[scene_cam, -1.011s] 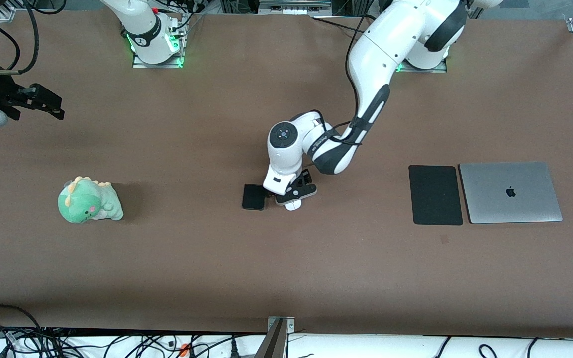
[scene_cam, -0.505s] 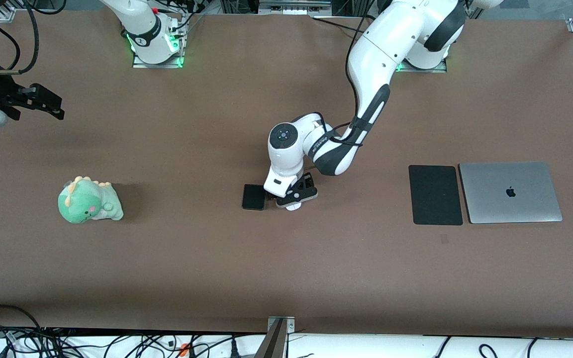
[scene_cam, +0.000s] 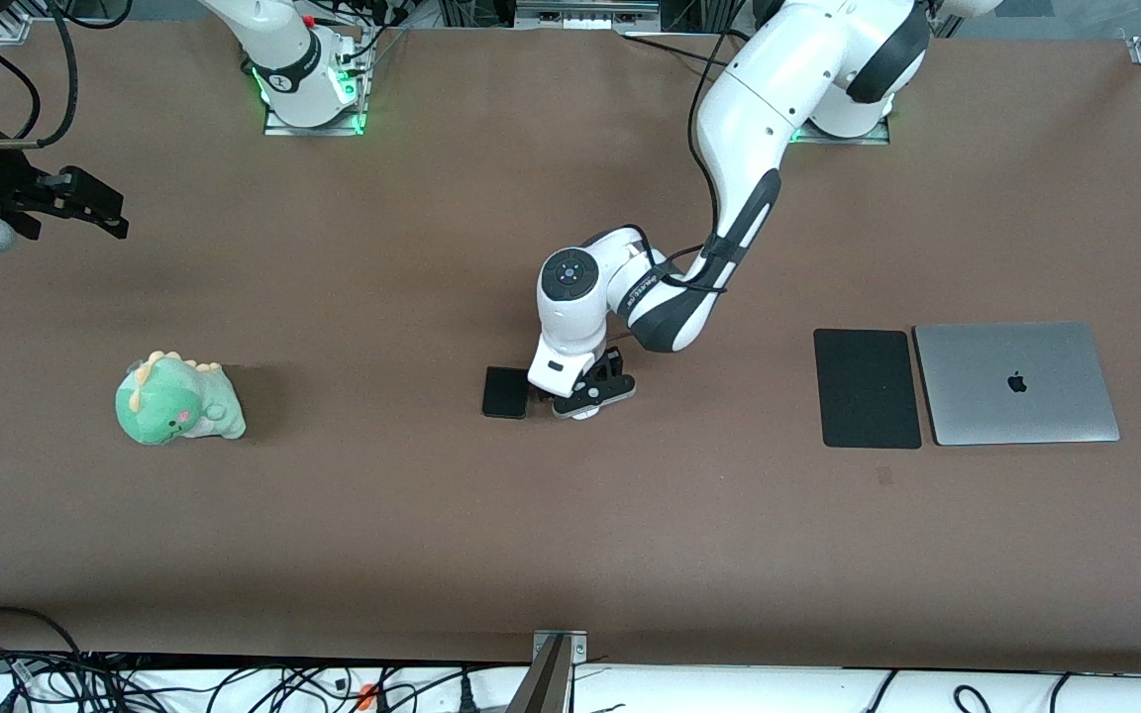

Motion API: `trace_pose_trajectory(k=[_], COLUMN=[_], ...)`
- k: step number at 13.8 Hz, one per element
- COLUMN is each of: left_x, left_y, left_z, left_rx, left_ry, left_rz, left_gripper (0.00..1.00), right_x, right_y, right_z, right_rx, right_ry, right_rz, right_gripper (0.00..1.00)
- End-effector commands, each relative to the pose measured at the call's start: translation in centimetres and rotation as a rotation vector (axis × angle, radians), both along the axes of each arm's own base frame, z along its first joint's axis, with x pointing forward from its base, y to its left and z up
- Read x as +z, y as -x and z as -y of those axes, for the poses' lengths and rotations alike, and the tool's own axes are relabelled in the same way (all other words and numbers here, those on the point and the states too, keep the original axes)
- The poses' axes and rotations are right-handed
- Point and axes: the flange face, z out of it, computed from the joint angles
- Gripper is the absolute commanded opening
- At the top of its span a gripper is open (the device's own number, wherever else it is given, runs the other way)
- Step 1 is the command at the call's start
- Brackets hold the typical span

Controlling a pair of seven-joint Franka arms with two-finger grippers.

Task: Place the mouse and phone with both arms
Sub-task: 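Grasp the white mouse with the left gripper and lift it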

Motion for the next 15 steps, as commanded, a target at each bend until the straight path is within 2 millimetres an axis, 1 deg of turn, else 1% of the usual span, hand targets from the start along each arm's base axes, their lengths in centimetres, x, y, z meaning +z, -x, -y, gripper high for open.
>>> trace_pose_trajectory(k=[1, 2, 3, 4, 5, 6, 7, 8, 9, 11, 12, 13, 14, 15], left_x=[0.6, 1.3, 1.8, 3.2, 3.8, 4.7, 5.3, 5.9, 6.5, 7.6, 8.5, 9.3, 10.3, 10.9], left_y=[-0.7, -1.6, -2.4, -3.7, -4.4, -5.4, -6.0, -6.7, -6.9, -7.0, -6.9, -6.3, -5.9, -5.2], left_z=[-0.3, -1.1, -2.0, -3.2, -4.4, -5.8, -7.6, -9.9, -11.7, -16.4, -19.4, -22.1, -25.3, -28.1], left_rx=[-0.014, -0.02, -0.028, -0.039, -0.069, -0.097, -0.134, -0.163, -0.205, -0.271, -0.297, -0.343, -0.374, -0.404], left_ry=[0.018, 0.021, 0.027, 0.037, 0.038, 0.044, 0.034, 0.021, 0.015, 0.006, -0.003, -0.016, -0.033, -0.048], left_rz=[-0.005, 0.0, -0.003, 0.002, -0.003, -0.005, -0.012, -0.018, -0.03, -0.064, -0.077, -0.092, -0.101, -0.124], left_gripper=[0.25, 0.19, 0.08, 0.05, 0.0, 0.0, 0.0, 0.0, 0.0, 0.0, 0.0, 0.0, 0.0, 0.0], right_x=[0.2, 0.2, 0.2, 0.2, 0.3, 0.4, 0.4, 0.4, 0.4, 0.4, 0.3, 0.2, 0.3, 0.1], right_y=[0.2, 0.3, 0.3, 0.3, 0.4, 0.4, 0.4, 0.4, 0.4, 0.4, 0.4, 0.4, 0.4, 0.4], right_z=[-0.2, -0.2, -0.2, -0.2, -0.2, -0.2, -0.2, -0.3, -0.2, -0.3, -0.3, -0.3, -0.6, -1.5], right_rx=[0.005, 0.003, 0.003, 0.003, 0.002, 0.002, 0.002, 0.003, 0.003, 0.005, 0.003, 0.003, 0.009, 0.024], right_ry=[-0.013, -0.013, -0.015, -0.015, -0.015, -0.015, -0.015, -0.016, -0.015, -0.015, -0.015, -0.016, -0.016, -0.017], right_rz=[0.002, 0.002, 0.0, -0.001, -0.001, 0.0, 0.0, 0.0, 0.0, 0.0, -0.001, -0.003, -0.001, -0.005], right_gripper=[1.0, 1.0, 1.0, 1.0, 1.0, 1.0, 1.0, 1.0, 1.0, 1.0, 1.0, 1.0, 1.0, 1.0])
